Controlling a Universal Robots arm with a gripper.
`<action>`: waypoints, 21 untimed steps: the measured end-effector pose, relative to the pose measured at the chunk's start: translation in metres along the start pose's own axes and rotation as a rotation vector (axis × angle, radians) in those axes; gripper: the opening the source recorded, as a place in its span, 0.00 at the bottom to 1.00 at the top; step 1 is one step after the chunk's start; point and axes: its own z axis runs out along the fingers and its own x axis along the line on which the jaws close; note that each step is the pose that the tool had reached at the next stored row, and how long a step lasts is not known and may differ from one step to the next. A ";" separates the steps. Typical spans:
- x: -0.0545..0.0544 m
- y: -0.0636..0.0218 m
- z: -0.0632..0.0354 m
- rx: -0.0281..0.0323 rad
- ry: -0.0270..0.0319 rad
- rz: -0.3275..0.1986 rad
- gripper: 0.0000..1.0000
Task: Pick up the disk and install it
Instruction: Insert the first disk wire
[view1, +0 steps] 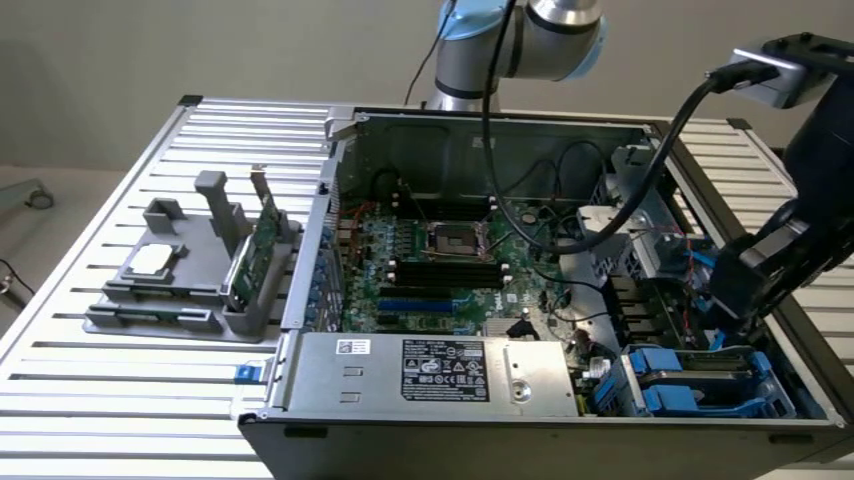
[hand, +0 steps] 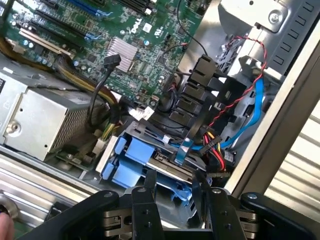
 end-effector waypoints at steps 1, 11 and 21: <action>0.000 0.0000 0.0002 0.0007 0.0005 0.018 0.42; 0.000 0.0000 0.0008 0.0053 0.0044 0.181 0.42; 0.000 0.0001 0.0008 0.0049 0.0061 0.307 0.42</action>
